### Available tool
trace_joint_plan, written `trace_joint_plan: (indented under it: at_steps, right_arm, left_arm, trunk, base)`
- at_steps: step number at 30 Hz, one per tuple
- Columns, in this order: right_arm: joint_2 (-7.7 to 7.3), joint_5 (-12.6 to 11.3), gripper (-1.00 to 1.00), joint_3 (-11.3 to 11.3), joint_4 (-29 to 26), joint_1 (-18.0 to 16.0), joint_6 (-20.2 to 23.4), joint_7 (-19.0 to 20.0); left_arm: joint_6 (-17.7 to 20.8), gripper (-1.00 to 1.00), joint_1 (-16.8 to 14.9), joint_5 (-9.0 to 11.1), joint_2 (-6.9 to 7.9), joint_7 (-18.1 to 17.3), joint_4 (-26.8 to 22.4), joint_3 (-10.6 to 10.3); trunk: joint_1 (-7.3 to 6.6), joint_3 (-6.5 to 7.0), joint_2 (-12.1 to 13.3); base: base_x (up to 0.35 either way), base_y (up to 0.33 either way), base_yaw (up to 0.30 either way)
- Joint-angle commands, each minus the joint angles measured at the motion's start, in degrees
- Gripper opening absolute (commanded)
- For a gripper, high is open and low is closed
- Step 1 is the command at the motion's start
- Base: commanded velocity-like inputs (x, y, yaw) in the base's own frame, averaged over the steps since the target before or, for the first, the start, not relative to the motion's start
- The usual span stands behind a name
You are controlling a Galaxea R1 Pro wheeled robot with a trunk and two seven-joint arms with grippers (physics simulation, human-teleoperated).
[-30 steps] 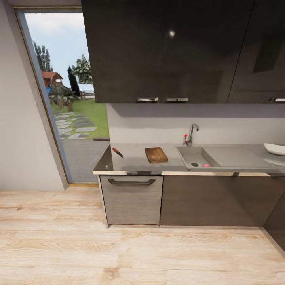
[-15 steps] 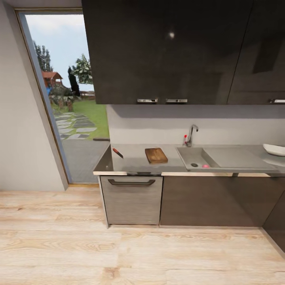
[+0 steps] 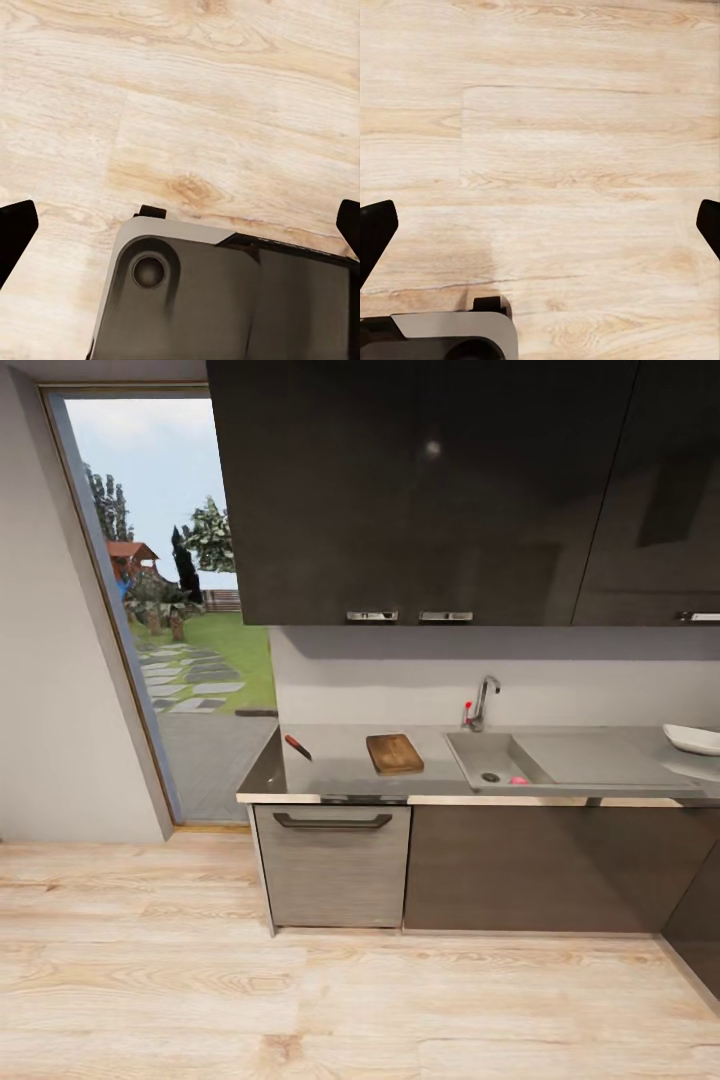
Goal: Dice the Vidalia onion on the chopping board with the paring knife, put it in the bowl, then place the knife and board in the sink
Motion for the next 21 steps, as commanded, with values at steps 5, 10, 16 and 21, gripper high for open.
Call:
trace_joint_plan:
  at_steps: [5, 10, 16, 21]
  right_arm:
    - [0.0, 0.01, 1.0, 0.01, 0.01, -0.01, -0.14, -0.1]
    - [0.0, 0.01, 1.0, 0.01, 0.0, -0.01, -0.14, -0.11]
    - [0.0, 0.08, 1.0, 0.07, 0.02, -0.01, -0.14, -0.1]
    - [0.0, 0.07, 1.0, 0.05, -0.01, -0.01, -0.14, -0.1]
  left_arm:
    - [-0.11, 1.0, 0.01, 0.14, -0.02, 0.03, -0.03, 0.1]
    - [-0.25, 1.0, 0.01, 0.13, -0.02, 0.02, -0.1, 0.1]
    - [-0.56, 1.0, 0.01, 0.07, -0.02, -0.04, -0.1, 0.04]
    - [-0.62, 1.0, 0.01, 0.06, -0.02, -0.13, -0.04, 0.02]
  trunk:
    - [0.02, -0.04, -0.05]
    - [0.02, -0.04, -0.05]
    - [0.02, -0.04, -0.05]
    - [0.02, -0.04, -0.05]
  base:
    - [0.0, 0.0, 0.0]
    - [0.0, 0.0, 0.0]
    - [0.0, 0.0, 0.0]
    - [0.0, 0.0, 0.0]
